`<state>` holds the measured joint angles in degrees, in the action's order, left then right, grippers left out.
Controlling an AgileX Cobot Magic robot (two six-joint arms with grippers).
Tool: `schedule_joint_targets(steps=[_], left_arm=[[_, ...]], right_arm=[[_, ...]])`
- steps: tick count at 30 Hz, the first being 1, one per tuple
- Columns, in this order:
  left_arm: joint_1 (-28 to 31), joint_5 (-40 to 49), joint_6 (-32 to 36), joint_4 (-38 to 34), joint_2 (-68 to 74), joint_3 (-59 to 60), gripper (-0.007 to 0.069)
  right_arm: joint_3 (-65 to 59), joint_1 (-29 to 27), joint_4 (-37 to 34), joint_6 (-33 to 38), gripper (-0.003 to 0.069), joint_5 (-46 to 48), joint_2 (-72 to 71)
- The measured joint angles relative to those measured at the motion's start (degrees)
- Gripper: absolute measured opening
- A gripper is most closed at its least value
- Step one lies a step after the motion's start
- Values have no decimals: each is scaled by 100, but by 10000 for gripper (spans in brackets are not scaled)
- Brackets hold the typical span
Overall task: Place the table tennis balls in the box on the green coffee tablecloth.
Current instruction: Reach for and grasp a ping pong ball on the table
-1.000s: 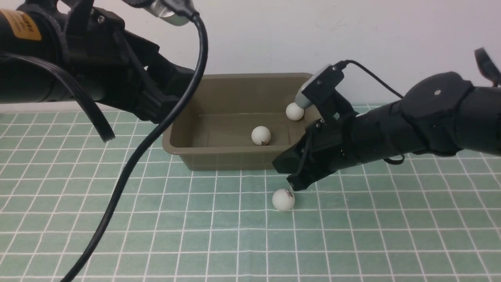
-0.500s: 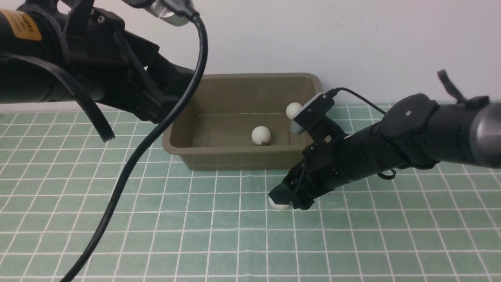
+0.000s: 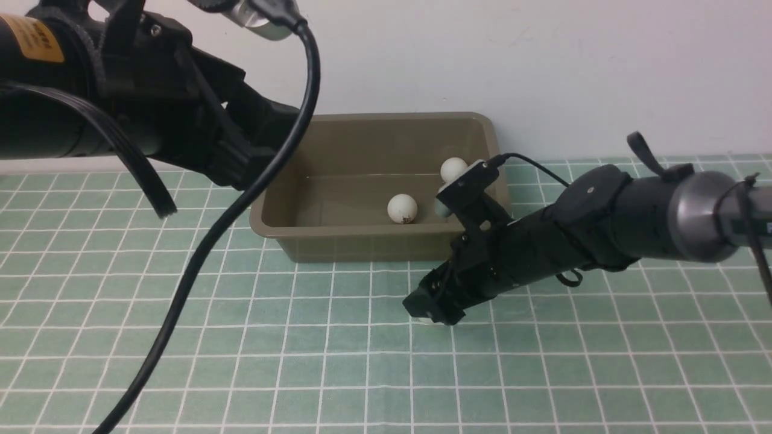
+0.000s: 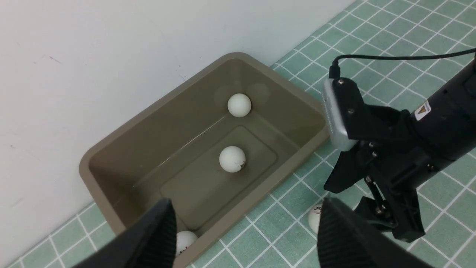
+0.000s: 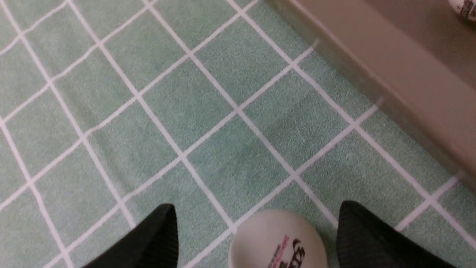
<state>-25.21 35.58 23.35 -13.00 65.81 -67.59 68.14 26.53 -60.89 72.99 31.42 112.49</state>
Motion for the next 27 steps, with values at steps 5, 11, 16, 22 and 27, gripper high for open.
schedule_joint_targets(steps=[5,11,16,22,27], left_arm=[[0,12,0,5,0,0,459],[0,12,0,0,0,0,459],[0,12,0,0,0,0,459],[0,12,0,0,0,0,459],[0,12,0,4,0,0,459]], right_arm=[[237,0,152,-147,514,77,247],[237,0,650,-452,514,77,275],[237,0,1016,-731,513,71,275],[237,0,1093,-759,461,11,275],[237,0,1099,-758,314,-46,275]])
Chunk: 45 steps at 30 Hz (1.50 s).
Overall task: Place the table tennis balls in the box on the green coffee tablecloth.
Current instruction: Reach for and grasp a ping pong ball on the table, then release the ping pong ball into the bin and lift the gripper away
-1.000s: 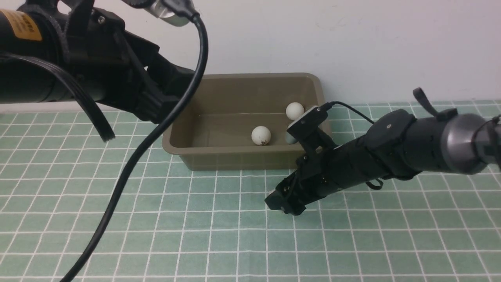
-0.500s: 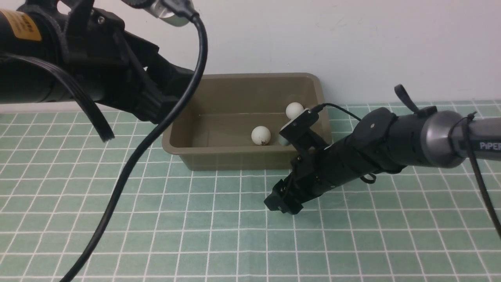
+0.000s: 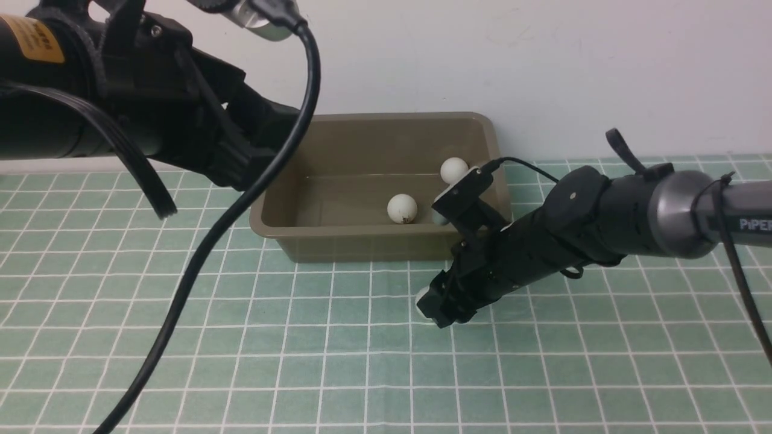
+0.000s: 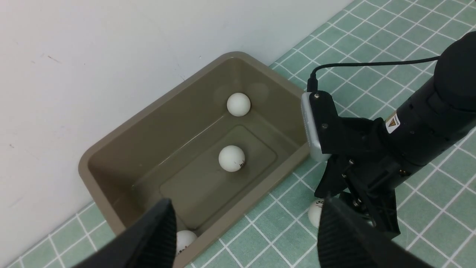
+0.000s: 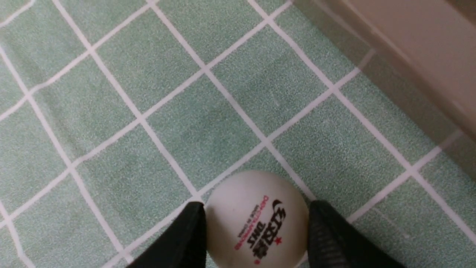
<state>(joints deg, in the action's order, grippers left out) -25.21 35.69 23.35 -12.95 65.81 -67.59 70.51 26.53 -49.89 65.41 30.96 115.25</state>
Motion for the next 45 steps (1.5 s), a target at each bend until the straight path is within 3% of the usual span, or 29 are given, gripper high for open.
schedule_joint_targets(steps=[19,27,35,41,45], left_arm=[[0,7,0,137,0,0,459],[0,201,-62,137,0,0,459],[0,203,-66,137,0,0,459],[0,203,-66,137,0,0,459],[0,203,-66,137,0,0,459]], right_arm=[[329,-5,50,-10,321,547,-1501],[2241,-418,50,-1108,321,867,-434],[3851,-648,111,-1333,321,1786,1060],[4176,-648,117,-1310,323,1844,1483],[4193,-648,122,-1270,446,1851,1482]])
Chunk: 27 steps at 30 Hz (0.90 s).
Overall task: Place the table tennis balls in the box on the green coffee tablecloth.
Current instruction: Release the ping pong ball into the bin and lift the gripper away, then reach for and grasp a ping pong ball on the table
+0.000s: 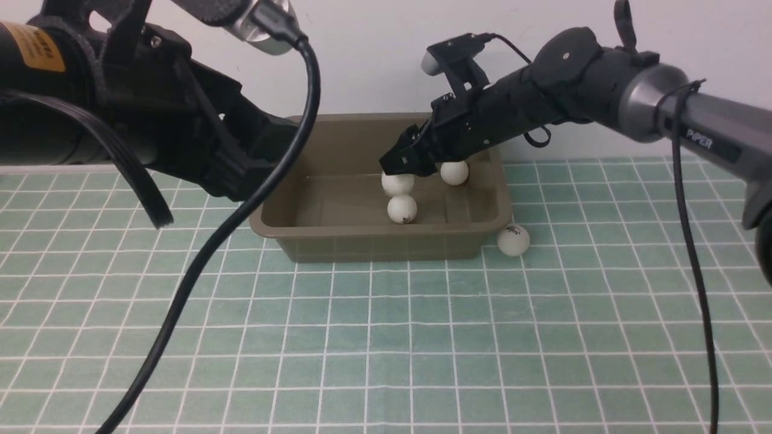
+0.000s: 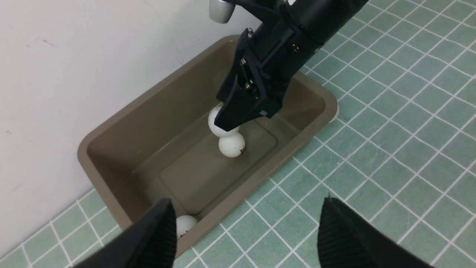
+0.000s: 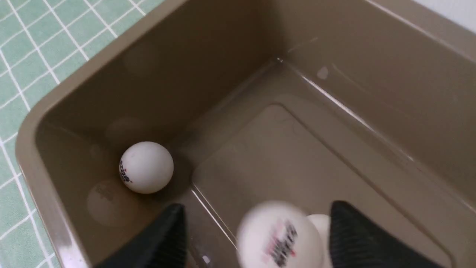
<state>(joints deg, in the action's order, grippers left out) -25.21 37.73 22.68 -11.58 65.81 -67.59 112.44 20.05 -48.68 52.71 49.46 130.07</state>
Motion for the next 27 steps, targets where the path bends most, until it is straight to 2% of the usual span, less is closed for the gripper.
schedule_joint_targets(steps=[4,6,11,16,22,27], left_arm=[[0,0,0,0,6,0,459],[0,6,0,0,6,0,459],[0,5,-2,0,19,0,459],[0,5,-2,0,38,0,459],[0,5,-2,0,42,0,459],[0,5,-2,0,56,0,459]], right_arm=[[19,-49,83,129,560,65,-103],[19,-87,162,145,570,111,-152],[19,-471,562,0,554,440,-619],[19,-1195,1122,-560,518,608,-1480],[20,-1715,1382,-1084,515,844,-1995],[25,-1982,1514,-1368,514,1520,-2428]])
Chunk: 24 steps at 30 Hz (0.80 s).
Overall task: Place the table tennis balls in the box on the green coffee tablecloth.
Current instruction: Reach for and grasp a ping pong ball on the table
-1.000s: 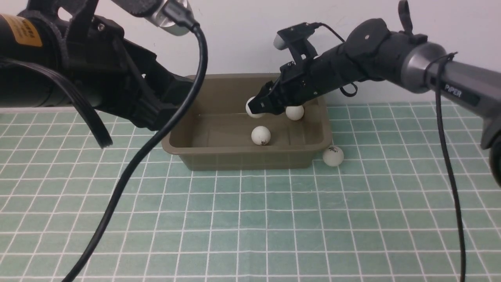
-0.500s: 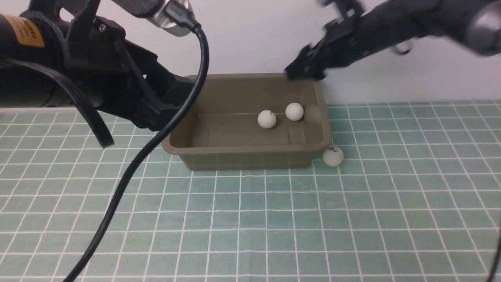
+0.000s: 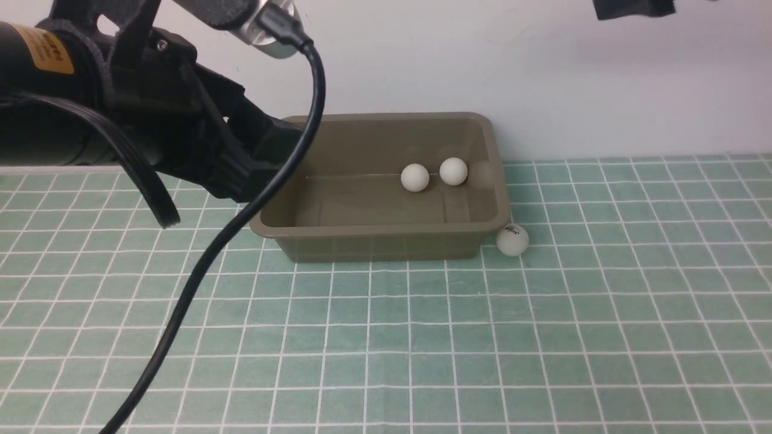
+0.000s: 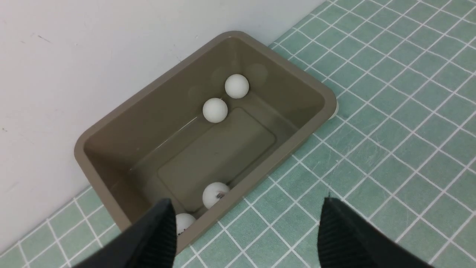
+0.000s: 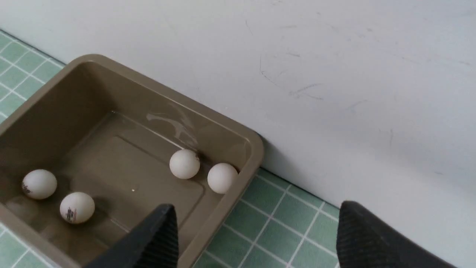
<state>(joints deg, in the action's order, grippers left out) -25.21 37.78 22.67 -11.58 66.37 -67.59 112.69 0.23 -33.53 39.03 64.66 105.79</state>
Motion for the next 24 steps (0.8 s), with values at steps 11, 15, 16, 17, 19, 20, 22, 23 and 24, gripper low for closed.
schedule_joint_targets(steps=[11,15,16,17,19,20,22,23,24], left_arm=[[0,-5,-15,0,111,0,459],[0,-5,-15,0,194,0,459],[0,-5,-15,0,225,0,459],[0,-5,-15,0,248,0,459],[0,-5,-15,0,291,0,459],[0,-5,-15,0,318,0,459],[0,-5,-15,0,376,0,459],[0,-5,-15,0,384,0,459],[0,-5,-15,0,392,0,459]], right_arm=[[-729,0,61,139,514,509,-119],[-1560,0,-75,1030,514,238,-119],[-1780,0,-177,1374,514,150,-119],[-1957,0,-266,1683,514,84,-119],[-2293,0,-441,2451,514,-101,-119],[-2491,0,-568,2874,514,-224,-119],[-2788,0,-793,3609,514,-451,-92],[-2896,0,-890,3913,514,-556,-70],[-3049,0,-1014,4402,514,-719,-22]])
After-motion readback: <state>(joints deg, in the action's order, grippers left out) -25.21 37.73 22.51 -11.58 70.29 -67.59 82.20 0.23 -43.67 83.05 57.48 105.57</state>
